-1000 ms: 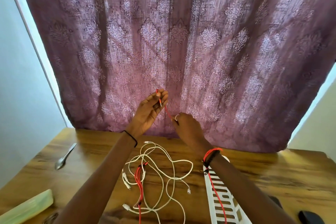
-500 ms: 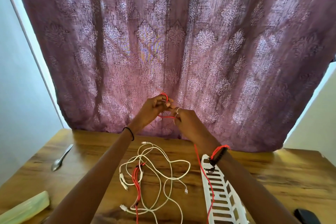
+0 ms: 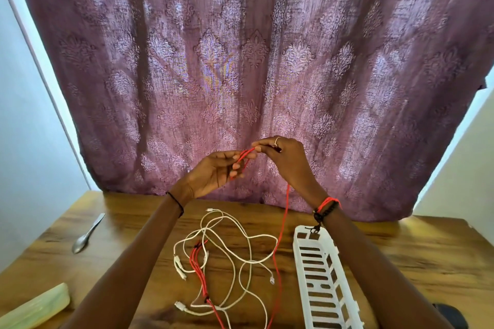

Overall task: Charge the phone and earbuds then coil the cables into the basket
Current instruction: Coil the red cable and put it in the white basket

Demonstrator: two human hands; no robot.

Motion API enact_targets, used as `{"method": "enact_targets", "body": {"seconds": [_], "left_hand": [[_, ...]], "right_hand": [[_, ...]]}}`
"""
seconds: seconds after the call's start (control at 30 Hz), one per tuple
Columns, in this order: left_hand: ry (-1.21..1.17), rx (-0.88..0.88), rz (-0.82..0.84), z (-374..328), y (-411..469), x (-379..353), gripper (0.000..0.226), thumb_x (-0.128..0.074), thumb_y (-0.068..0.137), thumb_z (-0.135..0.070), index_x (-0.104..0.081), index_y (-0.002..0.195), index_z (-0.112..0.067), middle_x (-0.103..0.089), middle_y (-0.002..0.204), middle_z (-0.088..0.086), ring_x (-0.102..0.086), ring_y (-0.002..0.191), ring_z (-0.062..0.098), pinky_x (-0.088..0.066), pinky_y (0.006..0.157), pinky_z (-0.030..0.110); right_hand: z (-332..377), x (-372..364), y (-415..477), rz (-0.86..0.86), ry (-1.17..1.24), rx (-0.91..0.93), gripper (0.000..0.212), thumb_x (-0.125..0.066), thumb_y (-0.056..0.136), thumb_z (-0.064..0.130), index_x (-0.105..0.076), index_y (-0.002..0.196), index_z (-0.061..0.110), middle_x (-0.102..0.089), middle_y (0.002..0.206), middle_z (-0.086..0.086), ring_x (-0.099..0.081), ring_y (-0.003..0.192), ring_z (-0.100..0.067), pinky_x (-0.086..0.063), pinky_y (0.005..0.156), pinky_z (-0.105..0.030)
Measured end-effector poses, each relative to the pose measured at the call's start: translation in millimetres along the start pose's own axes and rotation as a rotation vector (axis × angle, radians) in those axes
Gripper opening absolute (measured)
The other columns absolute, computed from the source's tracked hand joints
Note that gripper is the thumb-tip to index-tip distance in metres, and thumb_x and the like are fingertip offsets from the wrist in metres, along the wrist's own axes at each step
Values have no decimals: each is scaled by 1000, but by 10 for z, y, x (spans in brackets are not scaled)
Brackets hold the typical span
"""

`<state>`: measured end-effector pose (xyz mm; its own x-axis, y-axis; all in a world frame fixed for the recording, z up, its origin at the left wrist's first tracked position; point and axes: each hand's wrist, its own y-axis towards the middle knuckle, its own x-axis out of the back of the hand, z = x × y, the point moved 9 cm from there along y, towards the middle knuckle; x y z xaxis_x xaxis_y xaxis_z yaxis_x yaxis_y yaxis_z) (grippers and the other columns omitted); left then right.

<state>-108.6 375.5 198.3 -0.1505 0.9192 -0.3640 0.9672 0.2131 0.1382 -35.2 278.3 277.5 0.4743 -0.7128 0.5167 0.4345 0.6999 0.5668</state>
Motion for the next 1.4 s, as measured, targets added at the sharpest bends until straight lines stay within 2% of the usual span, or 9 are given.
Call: {"method": "enact_targets", "body": {"seconds": [0.07,0.17,0.33,0.43,0.67,0.83,1.03,1.17,1.4], "left_hand": [[-80,8,15,1,-10,-44,35,-37,87,-3,-64,108,5,-44,61,-2,-41,49,6,-44,53,21],[-183,46,48,32,-12,-69,37,-35,89,-8,-62,110,6,-40,61,-3,-37,49,6,-35,49,19],[-297,12,57,18,26,-81,27,-68,76,-18,-69,96,0,-39,55,-8,-34,44,2,-26,45,15],[-485,-29,104,-33,73,-92,24,-72,73,-12,-67,94,0,-41,54,-8,-37,42,4,-25,42,16],[-713,-173,-9,-120,210,86,48,-70,67,5,-59,114,8,-44,59,-5,-39,44,6,-37,42,16],[-802,-272,-92,-198,278,266,55,-71,66,7,-52,117,13,-50,60,-3,-46,45,5,-43,43,16],[-447,-321,-379,-228,267,343,30,-40,98,-10,-49,123,4,-60,64,-6,-56,53,2,-49,54,10],[114,-362,-478,-296,227,217,20,-45,97,-15,-60,110,-10,-69,68,-3,-66,61,7,-53,63,18],[843,-308,-384,-303,266,116,26,-41,98,-11,-56,116,0,-72,84,11,-69,70,13,-57,75,32]], "right_hand": [[-24,-7,0,-1,106,-26,17,-64,85,6,-72,99,1,-72,86,-4,-56,63,14,-37,62,-1],[-132,-62,8,13,221,-94,17,-64,85,8,-72,99,2,-65,61,19,-51,48,6,-35,53,-4],[-344,-169,8,10,426,-238,19,-61,88,14,-70,104,11,-63,69,-3,-40,40,-4,-33,41,-14],[-468,-244,-31,-38,507,-317,22,-56,92,11,-65,111,8,-60,69,-2,-40,39,-2,-33,40,-14],[-597,-490,-152,-62,332,-349,27,-47,96,11,-62,118,7,-57,63,1,-41,34,-1,-32,38,-12],[-562,-618,-296,-3,84,-286,34,-43,94,1,-59,123,9,-61,71,-5,-50,46,1,-39,52,-13],[-495,-860,-412,187,-142,-260,25,-41,94,9,-62,105,2,-68,90,-23,-65,87,-36,-52,78,-45],[-356,-854,-399,229,-200,-229,20,-42,92,9,-61,96,1,-67,91,-24,-65,88,-38,-52,77,-45],[-360,-766,-374,279,-230,-270,19,-51,84,8,-65,92,-2,-67,86,-25,-65,81,-33,-50,72,-37]]}}
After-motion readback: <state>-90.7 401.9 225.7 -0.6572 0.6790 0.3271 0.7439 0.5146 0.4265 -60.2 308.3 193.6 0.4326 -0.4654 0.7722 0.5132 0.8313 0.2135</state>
